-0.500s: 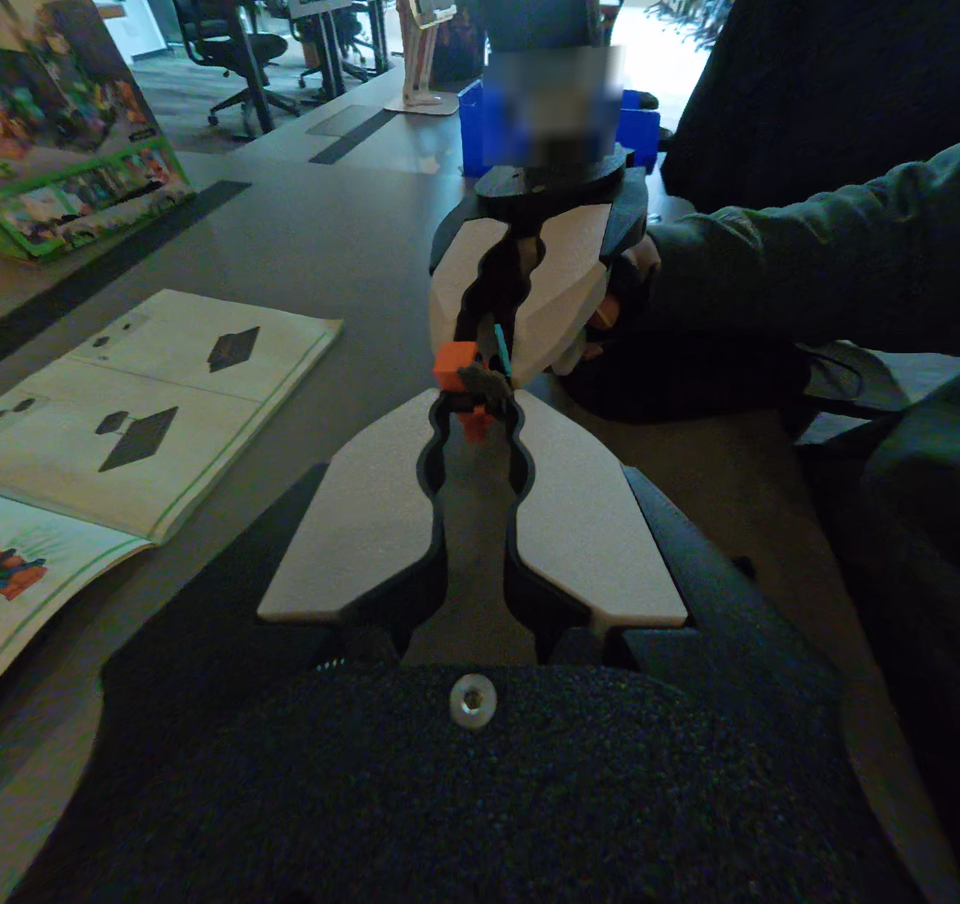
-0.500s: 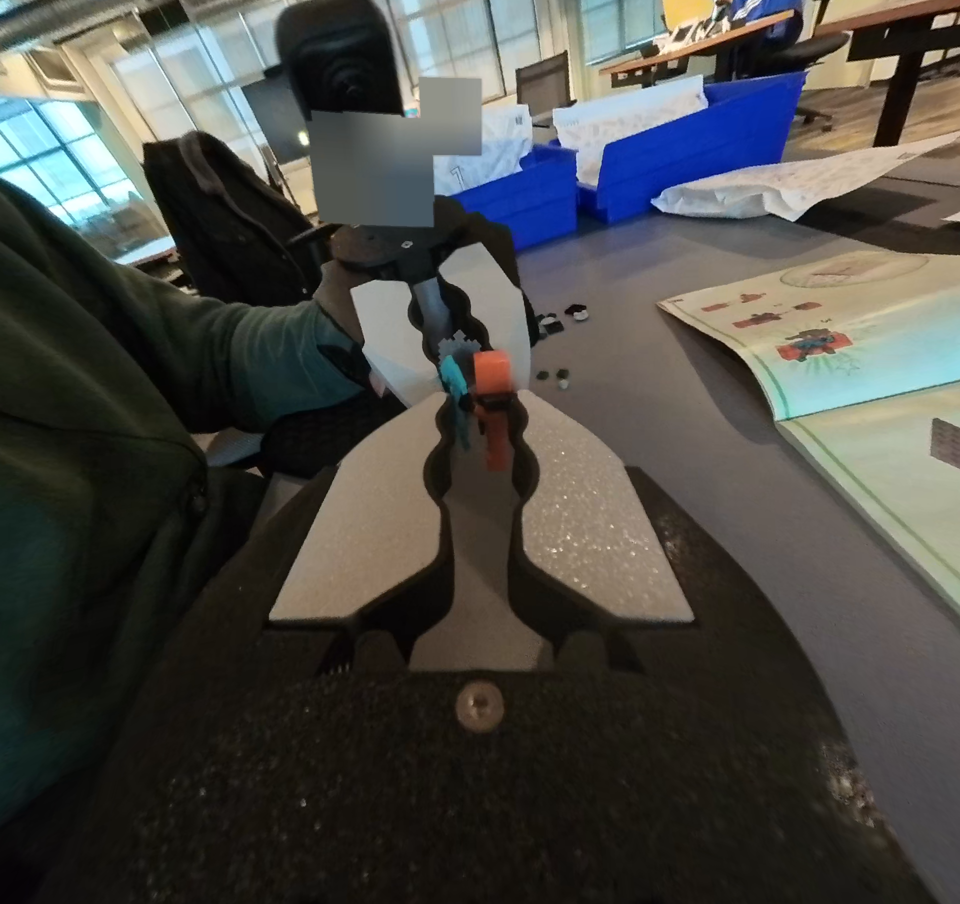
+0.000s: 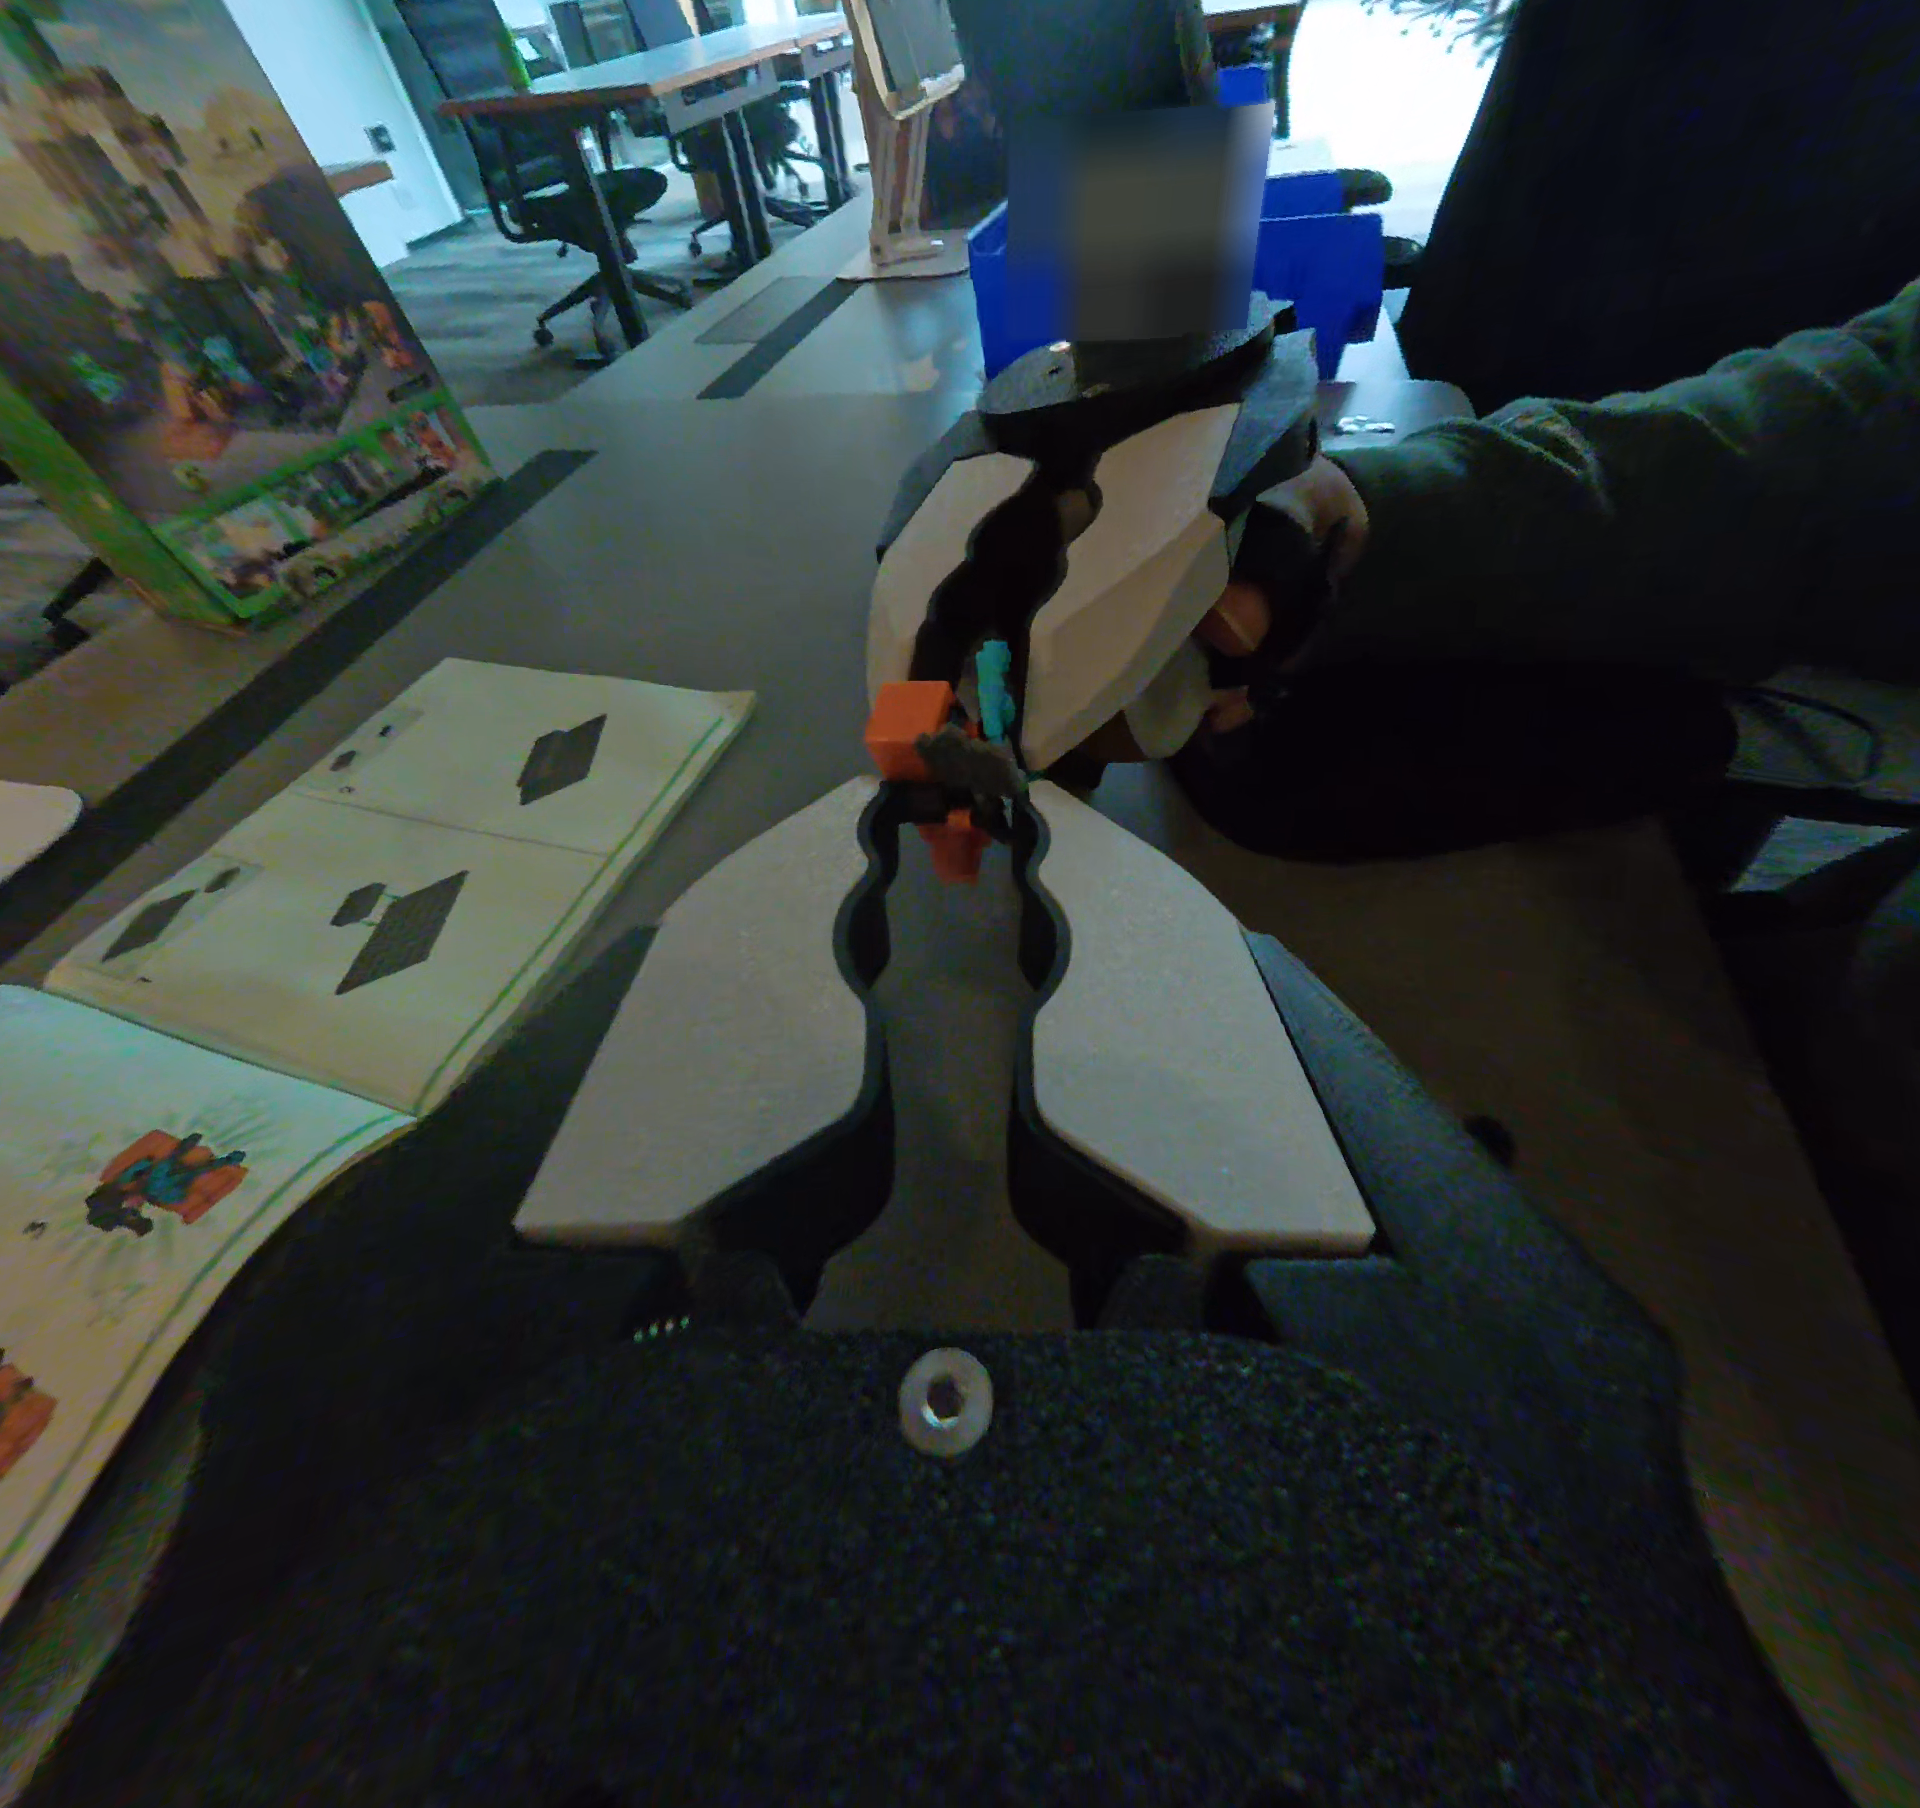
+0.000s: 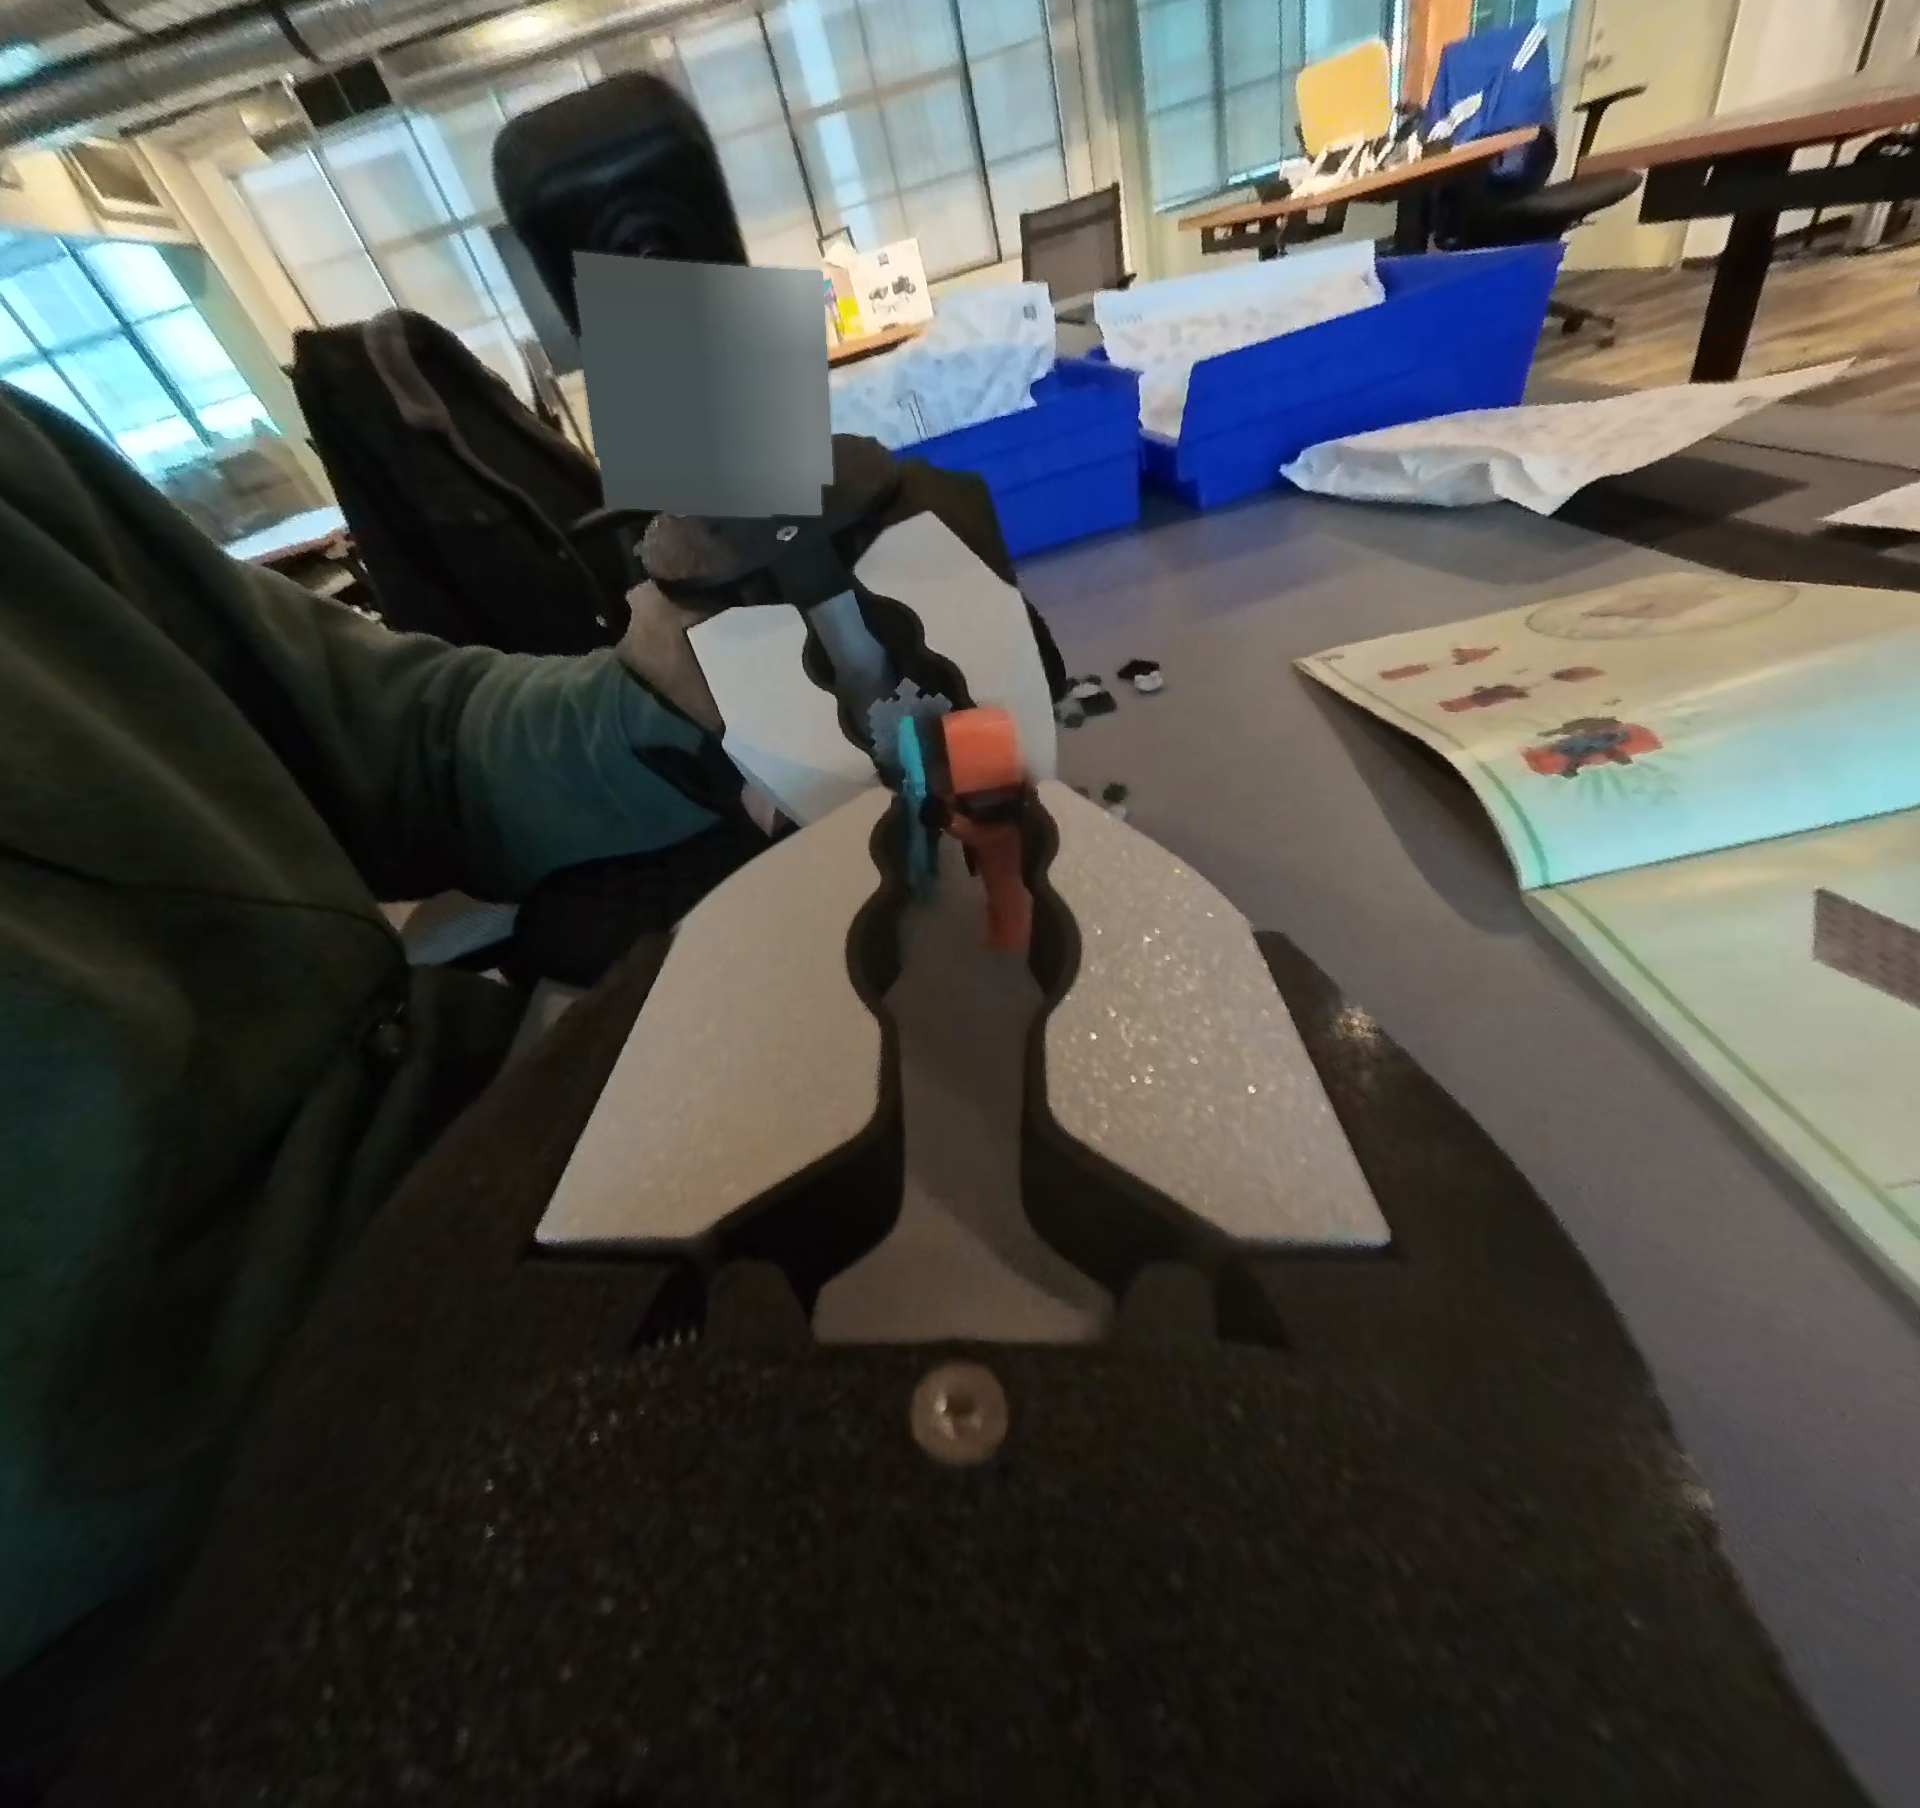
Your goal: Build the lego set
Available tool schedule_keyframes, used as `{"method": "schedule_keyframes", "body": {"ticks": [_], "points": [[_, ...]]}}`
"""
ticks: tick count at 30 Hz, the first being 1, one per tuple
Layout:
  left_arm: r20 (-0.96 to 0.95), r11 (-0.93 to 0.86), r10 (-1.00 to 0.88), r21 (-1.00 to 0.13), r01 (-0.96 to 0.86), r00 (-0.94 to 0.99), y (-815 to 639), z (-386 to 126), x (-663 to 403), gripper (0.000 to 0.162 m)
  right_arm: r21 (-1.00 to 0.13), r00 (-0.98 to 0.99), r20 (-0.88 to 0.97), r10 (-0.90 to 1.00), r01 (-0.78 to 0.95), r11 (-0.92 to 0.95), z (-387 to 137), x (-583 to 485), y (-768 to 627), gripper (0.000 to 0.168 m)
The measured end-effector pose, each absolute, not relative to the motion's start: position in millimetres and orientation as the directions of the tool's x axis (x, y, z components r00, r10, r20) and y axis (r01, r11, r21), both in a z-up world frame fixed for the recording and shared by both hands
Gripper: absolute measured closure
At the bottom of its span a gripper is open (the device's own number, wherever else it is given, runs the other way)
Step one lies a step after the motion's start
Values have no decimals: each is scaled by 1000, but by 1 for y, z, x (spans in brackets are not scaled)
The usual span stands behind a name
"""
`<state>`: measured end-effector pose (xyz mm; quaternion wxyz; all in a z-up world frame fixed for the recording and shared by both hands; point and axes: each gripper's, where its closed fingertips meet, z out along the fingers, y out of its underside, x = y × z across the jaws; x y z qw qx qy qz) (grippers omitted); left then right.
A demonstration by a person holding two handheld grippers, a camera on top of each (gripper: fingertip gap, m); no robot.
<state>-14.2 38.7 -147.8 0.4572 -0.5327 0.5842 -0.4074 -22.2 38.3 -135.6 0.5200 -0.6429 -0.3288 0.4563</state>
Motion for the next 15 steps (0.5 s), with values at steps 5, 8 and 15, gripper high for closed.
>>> {"method": "schedule_keyframes", "body": {"ticks": [5, 8, 15], "points": [[-180, 172, -984, -953, -250, 8, 40, -147, -13, 141, -959, 350, -281, 893, -83, -270, -133, -21, 38, 148], [-200, 191, -980, -950, -246, 14, 39, -145, -13, 141, -959, 343, -283, 896, -91, -268, -132, -21, 38, 148], [-187, 183, -982, -965, -186, 3, 34, -135, -15, 142, -973, 333, -229, 915, -115, -201, -124, -22, 33, 148]]}}
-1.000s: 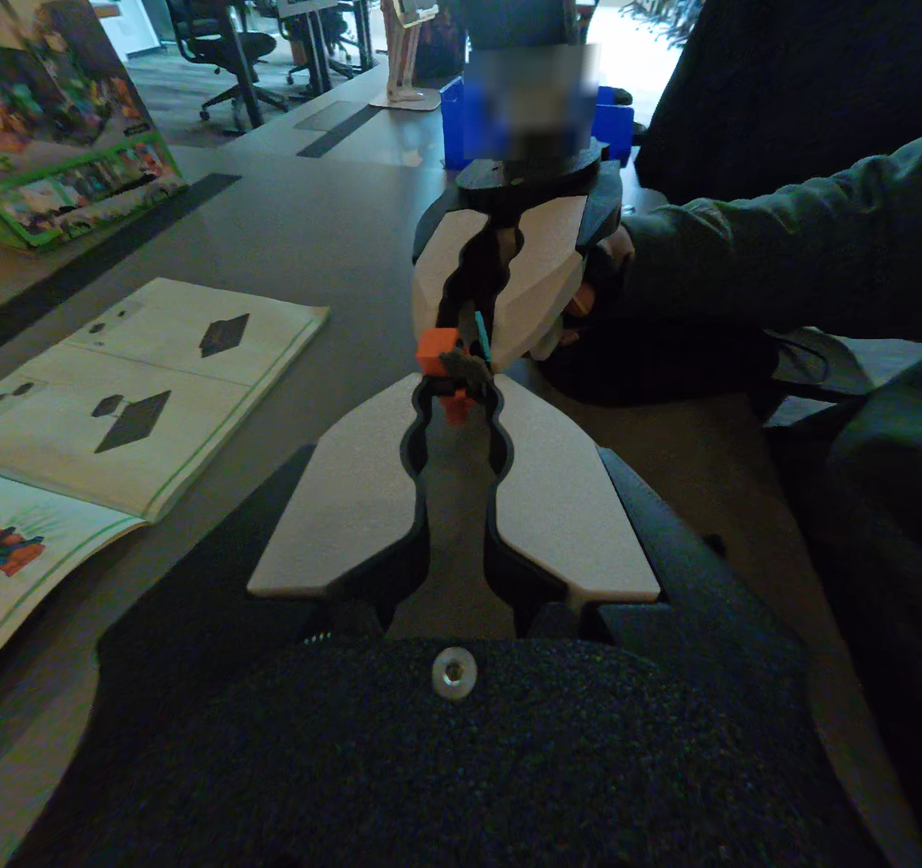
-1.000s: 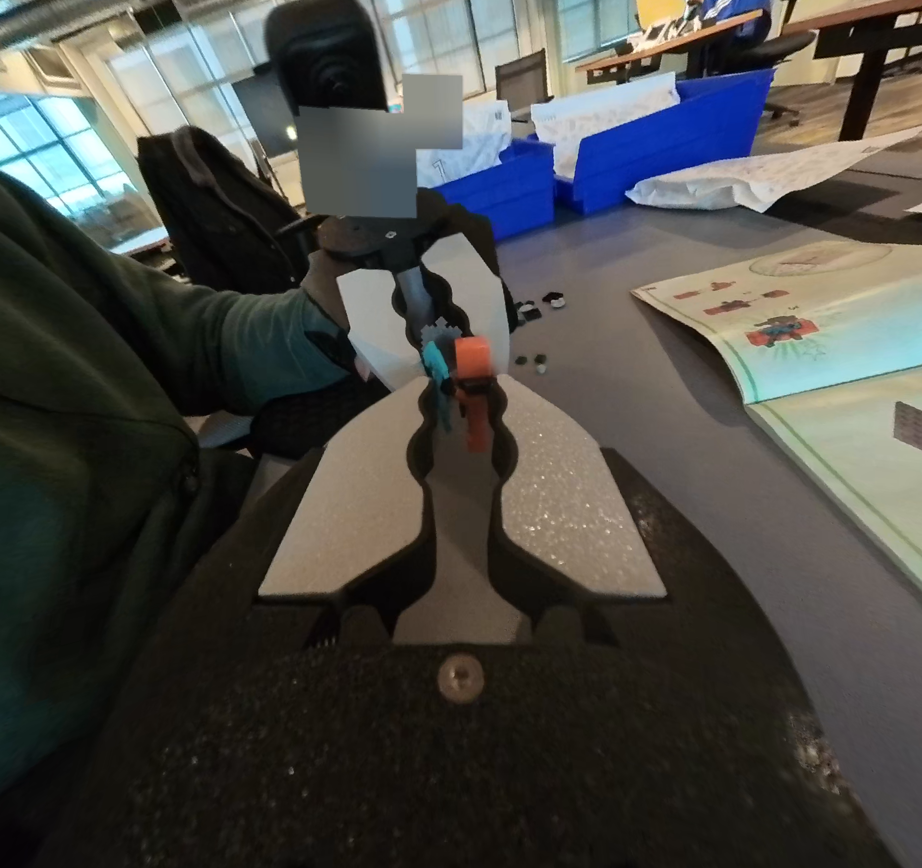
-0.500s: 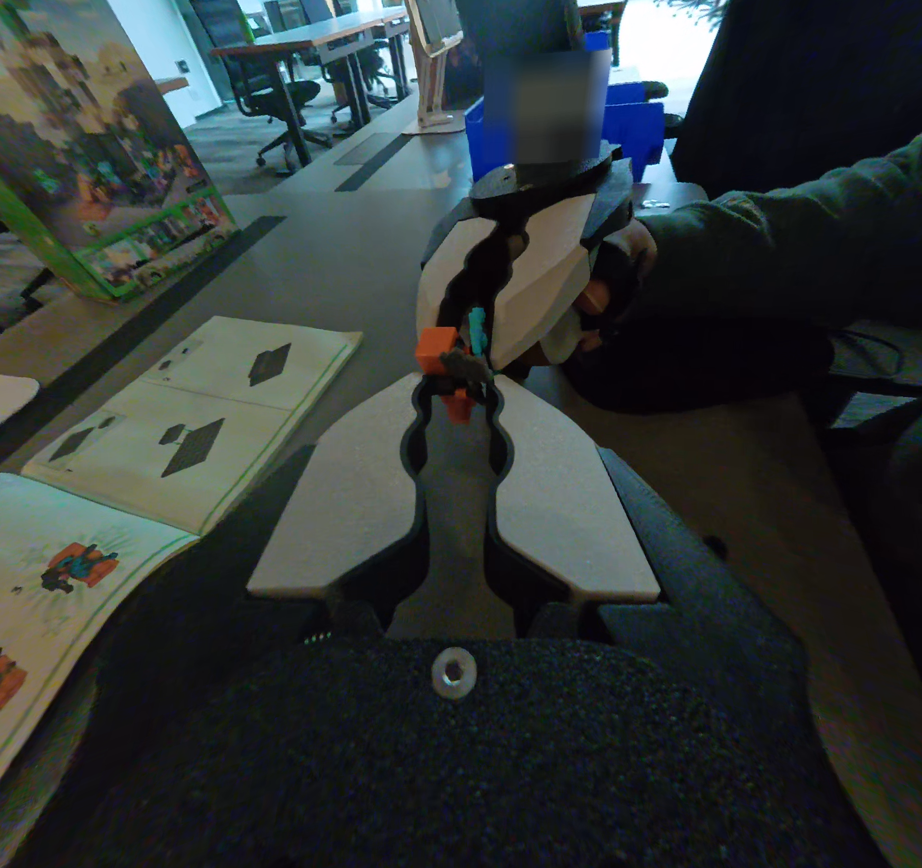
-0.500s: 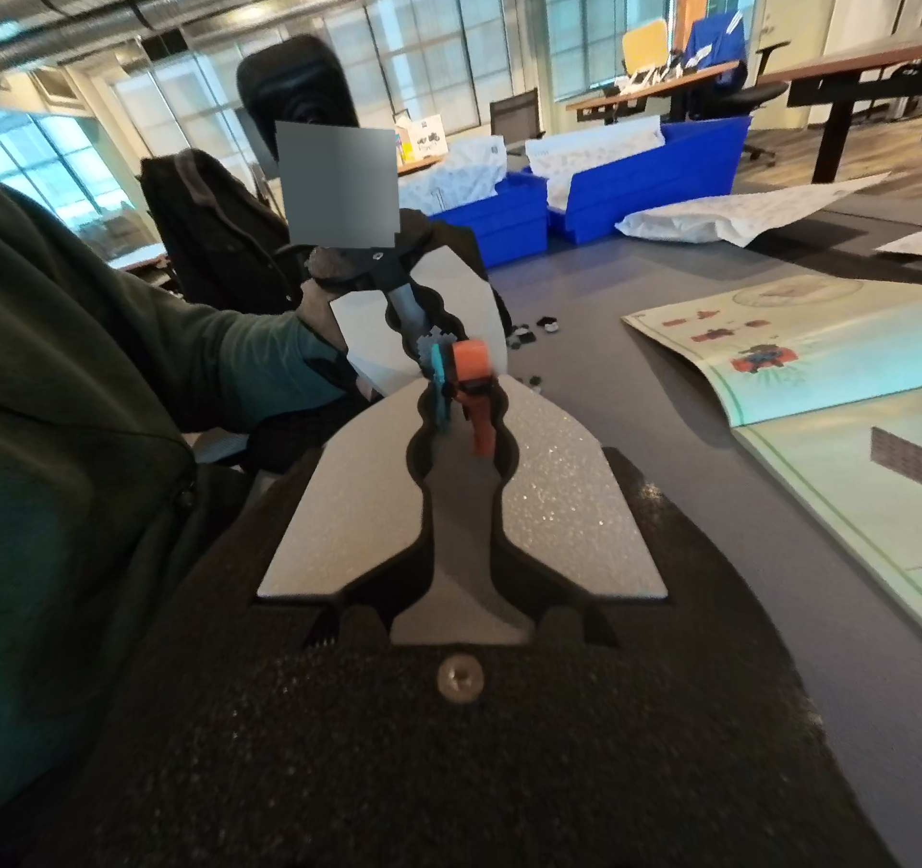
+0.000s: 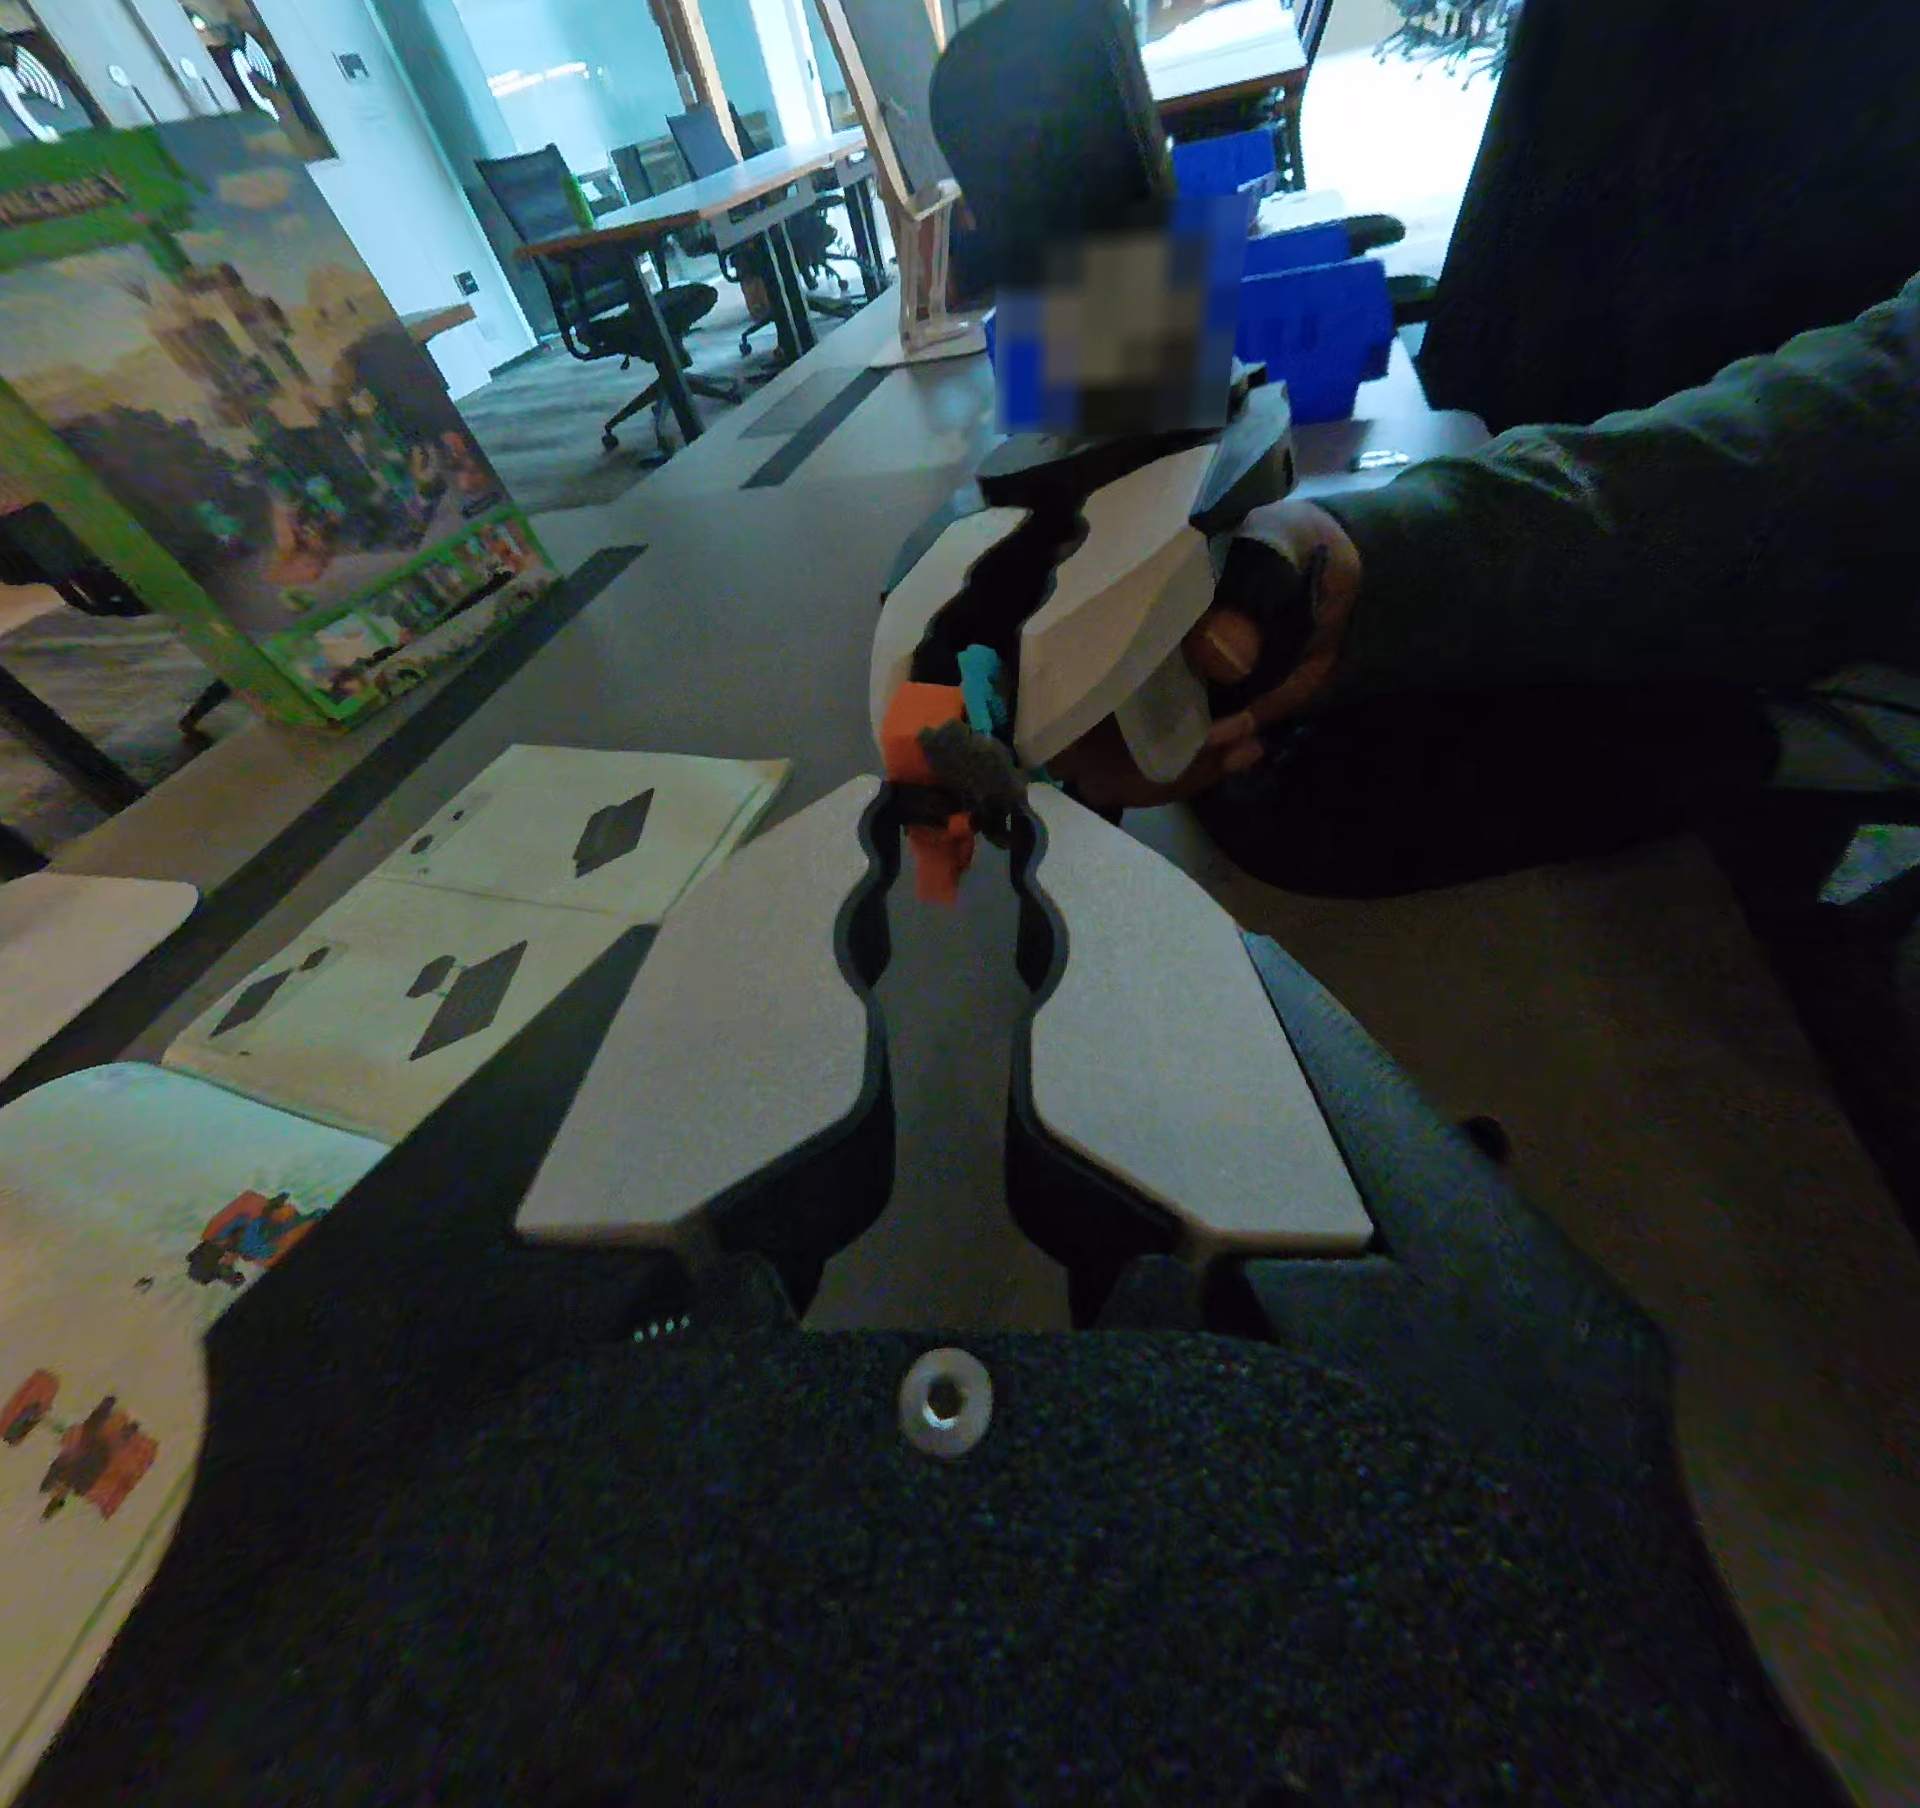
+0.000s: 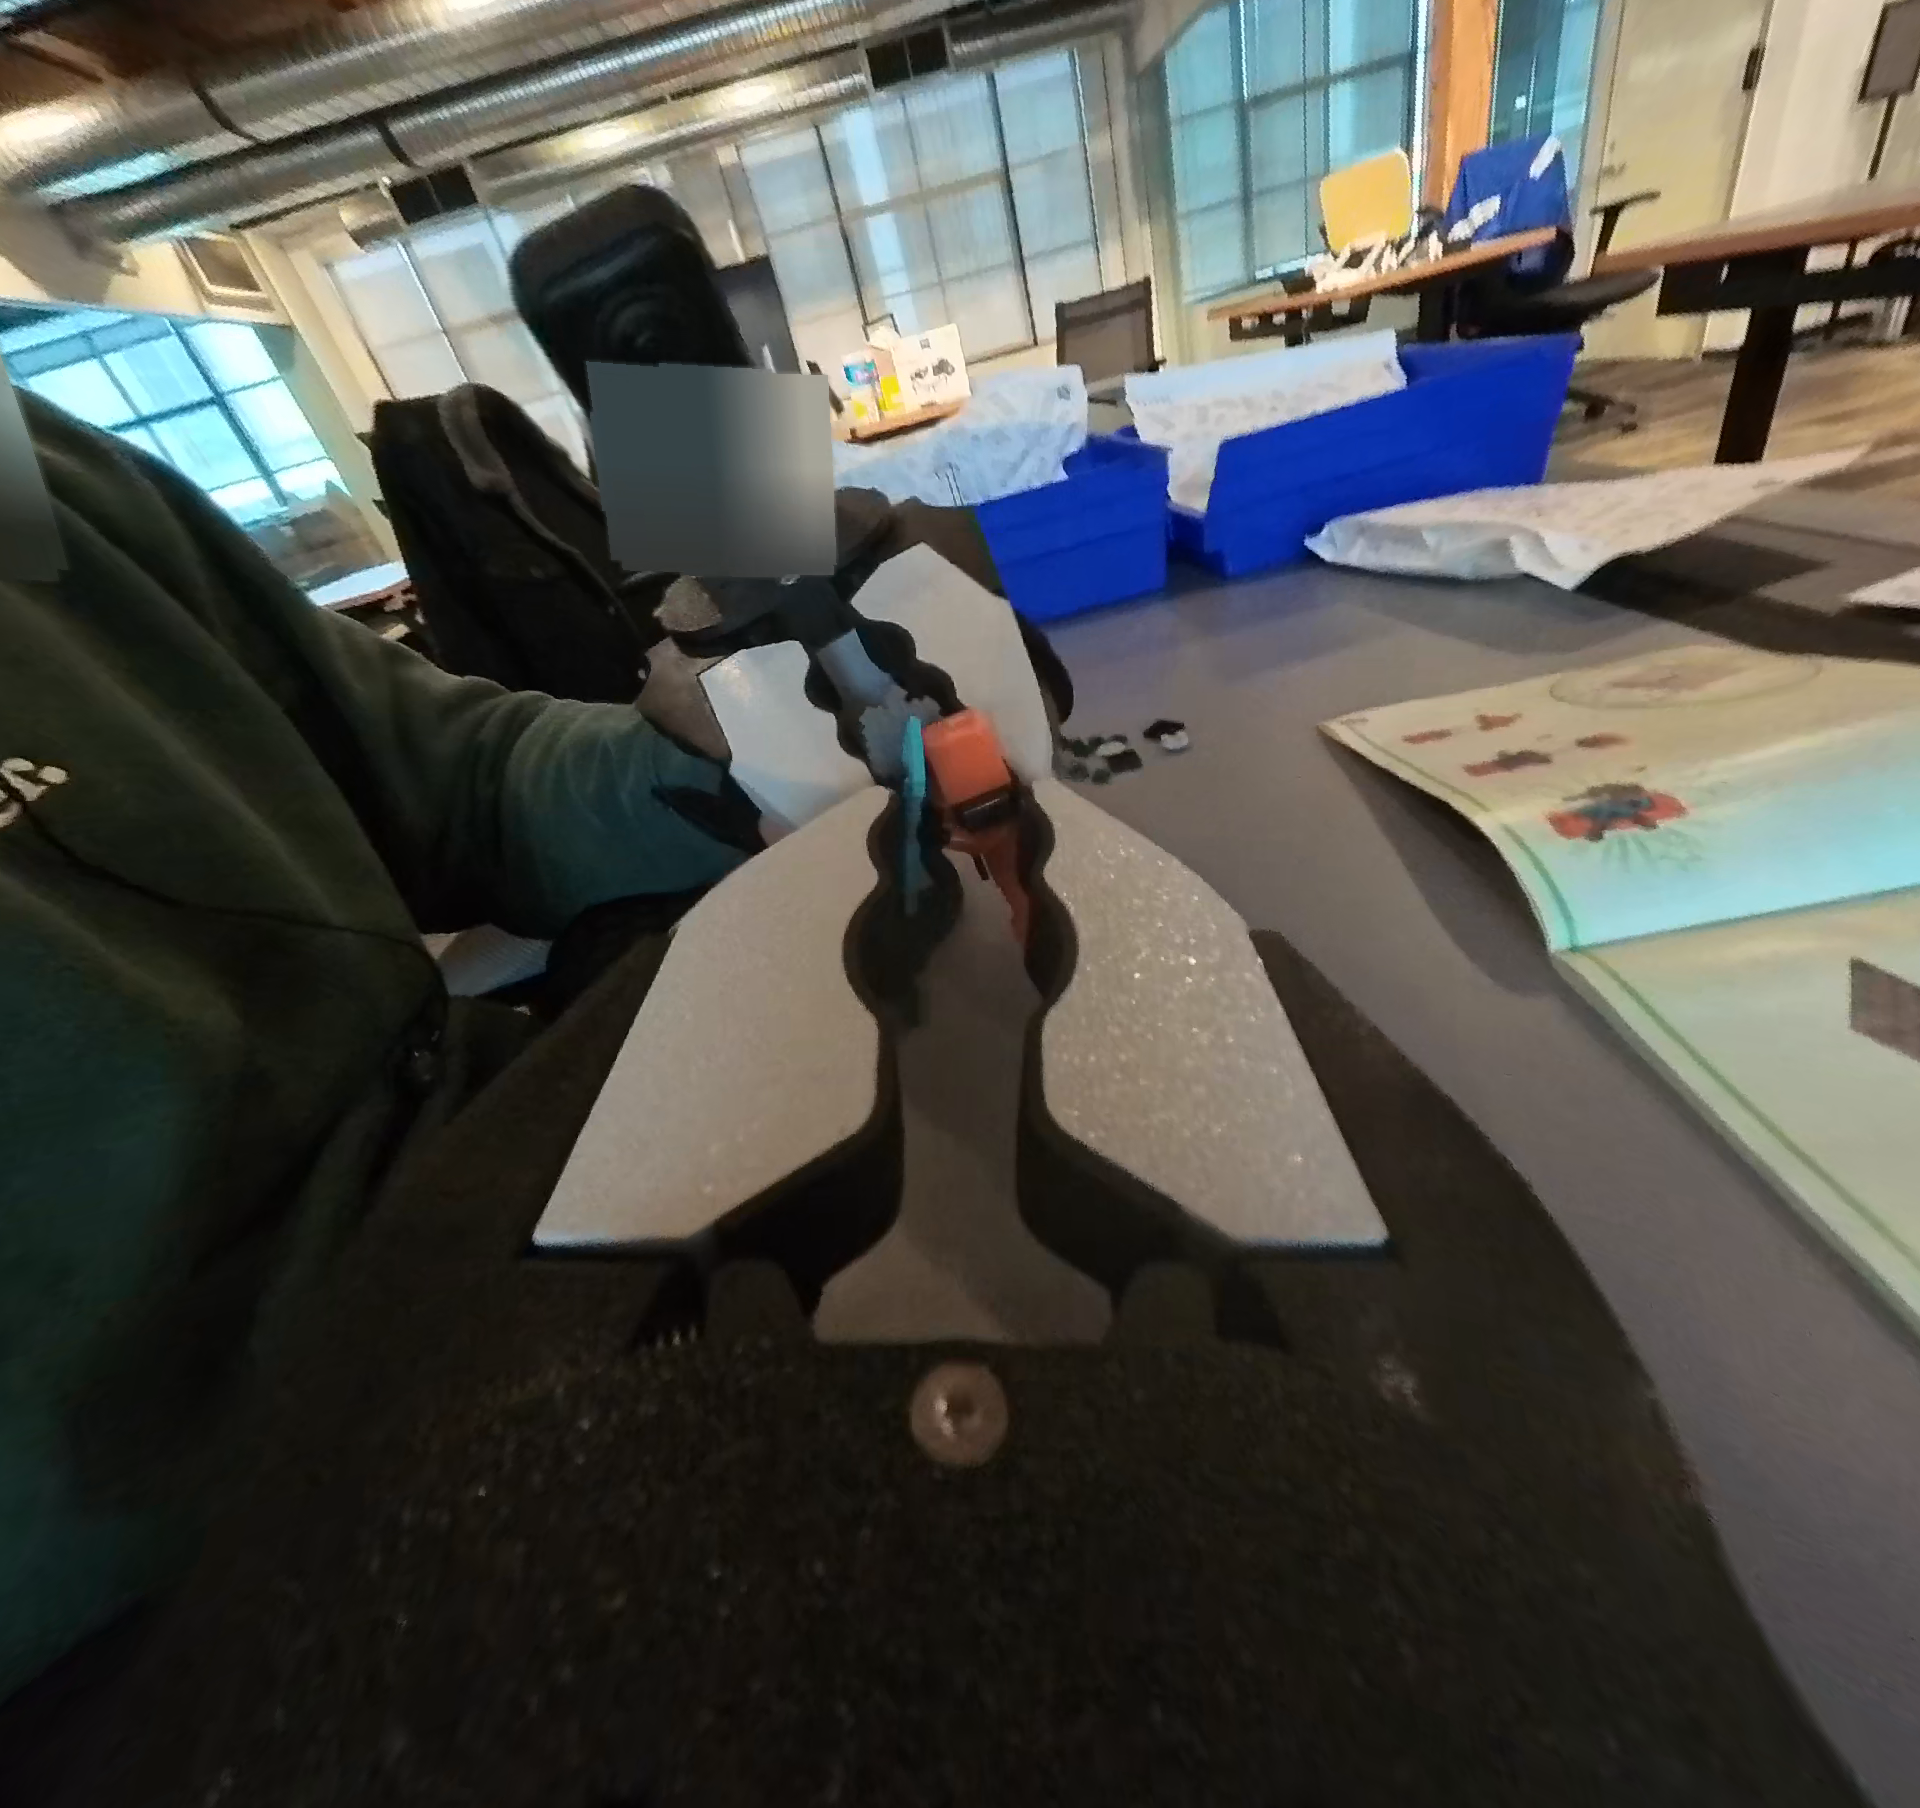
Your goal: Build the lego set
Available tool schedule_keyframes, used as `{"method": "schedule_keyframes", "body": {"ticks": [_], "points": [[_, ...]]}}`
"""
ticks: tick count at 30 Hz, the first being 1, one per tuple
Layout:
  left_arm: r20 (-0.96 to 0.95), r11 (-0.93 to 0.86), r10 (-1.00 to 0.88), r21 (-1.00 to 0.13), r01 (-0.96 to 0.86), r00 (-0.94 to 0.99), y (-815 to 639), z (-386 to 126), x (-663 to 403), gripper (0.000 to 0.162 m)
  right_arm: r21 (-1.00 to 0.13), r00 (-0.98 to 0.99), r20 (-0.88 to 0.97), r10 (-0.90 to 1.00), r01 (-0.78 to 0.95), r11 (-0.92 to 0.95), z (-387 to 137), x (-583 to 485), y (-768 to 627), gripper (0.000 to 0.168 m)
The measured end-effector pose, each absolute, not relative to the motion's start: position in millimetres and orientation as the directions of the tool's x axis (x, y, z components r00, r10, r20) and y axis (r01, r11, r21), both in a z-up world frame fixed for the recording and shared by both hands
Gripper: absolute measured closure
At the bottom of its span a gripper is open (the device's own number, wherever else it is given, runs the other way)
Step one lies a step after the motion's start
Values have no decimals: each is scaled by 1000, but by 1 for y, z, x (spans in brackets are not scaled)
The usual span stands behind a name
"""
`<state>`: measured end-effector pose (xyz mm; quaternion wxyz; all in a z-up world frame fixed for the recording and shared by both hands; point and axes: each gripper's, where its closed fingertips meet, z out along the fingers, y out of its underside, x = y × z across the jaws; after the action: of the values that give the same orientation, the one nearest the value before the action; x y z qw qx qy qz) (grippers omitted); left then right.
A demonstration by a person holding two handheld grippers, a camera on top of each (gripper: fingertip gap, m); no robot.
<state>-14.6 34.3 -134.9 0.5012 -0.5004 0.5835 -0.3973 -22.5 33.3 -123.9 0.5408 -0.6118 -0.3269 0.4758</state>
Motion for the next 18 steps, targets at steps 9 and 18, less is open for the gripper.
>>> {"method": "schedule_keyframes", "body": {"ticks": [9, 18], "points": [[-82, 85, -996, -990, -113, -37, 28, -124, -16, 142, -984, 338, -165, 926, -122, -131, -115, -24, 28, 149], [-39, 43, -997, -997, -66, -63, 25, -116, -17, 142, -986, 349, -140, 927, -132, -99, -108, -24, 25, 151]]}}
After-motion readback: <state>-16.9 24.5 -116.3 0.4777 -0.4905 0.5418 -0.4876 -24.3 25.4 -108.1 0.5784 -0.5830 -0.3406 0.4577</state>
